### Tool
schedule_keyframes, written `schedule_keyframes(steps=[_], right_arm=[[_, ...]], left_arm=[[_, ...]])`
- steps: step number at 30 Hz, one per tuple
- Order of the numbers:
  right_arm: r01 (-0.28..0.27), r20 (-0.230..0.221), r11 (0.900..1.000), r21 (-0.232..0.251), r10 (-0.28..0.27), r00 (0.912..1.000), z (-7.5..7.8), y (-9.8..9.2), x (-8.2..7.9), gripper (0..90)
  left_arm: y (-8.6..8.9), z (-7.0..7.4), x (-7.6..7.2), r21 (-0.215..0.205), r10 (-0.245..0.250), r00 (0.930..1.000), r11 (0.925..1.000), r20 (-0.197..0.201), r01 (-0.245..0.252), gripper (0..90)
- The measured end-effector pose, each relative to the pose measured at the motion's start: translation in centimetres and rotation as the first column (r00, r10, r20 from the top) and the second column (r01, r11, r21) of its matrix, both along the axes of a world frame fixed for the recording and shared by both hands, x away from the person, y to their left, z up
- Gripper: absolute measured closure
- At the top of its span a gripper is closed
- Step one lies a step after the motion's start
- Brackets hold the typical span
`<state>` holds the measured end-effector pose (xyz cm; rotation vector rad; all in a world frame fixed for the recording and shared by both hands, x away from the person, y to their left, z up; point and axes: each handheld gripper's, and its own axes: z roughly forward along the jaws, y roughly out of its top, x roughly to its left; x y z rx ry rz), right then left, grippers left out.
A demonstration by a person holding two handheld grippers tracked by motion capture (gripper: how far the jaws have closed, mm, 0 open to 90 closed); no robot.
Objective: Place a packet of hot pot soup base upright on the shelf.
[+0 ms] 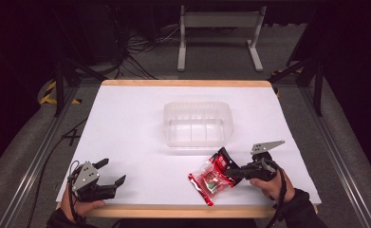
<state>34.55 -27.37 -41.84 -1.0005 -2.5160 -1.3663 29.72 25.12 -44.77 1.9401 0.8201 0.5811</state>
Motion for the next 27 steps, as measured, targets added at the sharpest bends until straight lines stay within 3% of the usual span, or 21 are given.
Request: schedule_keyframes(steps=[1, 2, 4, 7, 11, 20, 27], right_arm=[[0.0, 0.0, 1.0, 0.0, 0.0, 1.0, 0.0, 0.0, 0.0, 90.0], [0.005, 0.045, 1.0, -0.003, -0.005, 0.999, 0.9, 0.3, -0.6, 90.0], [0.011, 0.077, 1.0, 0.002, -0.011, 0.997, 1.7, 0.6, -1.0, 90.0], [0.021, 0.104, 1.0, 0.006, -0.022, 0.9943, 2.3, 0.7, -1.4, 90.0], [0.056, 0.17, 0.998, 0.017, -0.058, 0.9837, 3.8, 0.7, -2.1, 90.0], [0.145, 0.25, 0.988, 0.047, -0.153, 0.9561, 5.7, 0.1, -2.8, 90.0], [0.17, 0.277, 0.983, 0.067, -0.182, 0.9437, 6.7, -0.4, -3.0, 90.0]], left_arm=[[0.0, 0.0, 0.0, 0.0, 0.0, 1.0, 1.0, 0.0, 0.0, 15.6], [0.0, 0.0, 0.0, 0.0, 0.002, 1.0, 1.0, 0.001, -0.002, 15.6], [-0.1, 0.0, 0.0, 0.004, 0.0, 1.0, 1.0, -0.002, 0.0, 15.6], [-0.1, 0.0, 0.0, 0.007, -0.001, 1.0, 1.0, -0.002, 0.001, 15.6], [0.0, -0.1, 0.1, 0.002, 0.004, 1.0, 1.0, -0.004, -0.004, 15.6], [0.1, -0.1, 0.0, -0.001, 0.007, 1.0, 1.0, -0.006, -0.007, 15.6], [0.2, 0.0, 0.1, -0.006, 0.007, 1.0, 1.0, -0.005, -0.007, 15.7]])
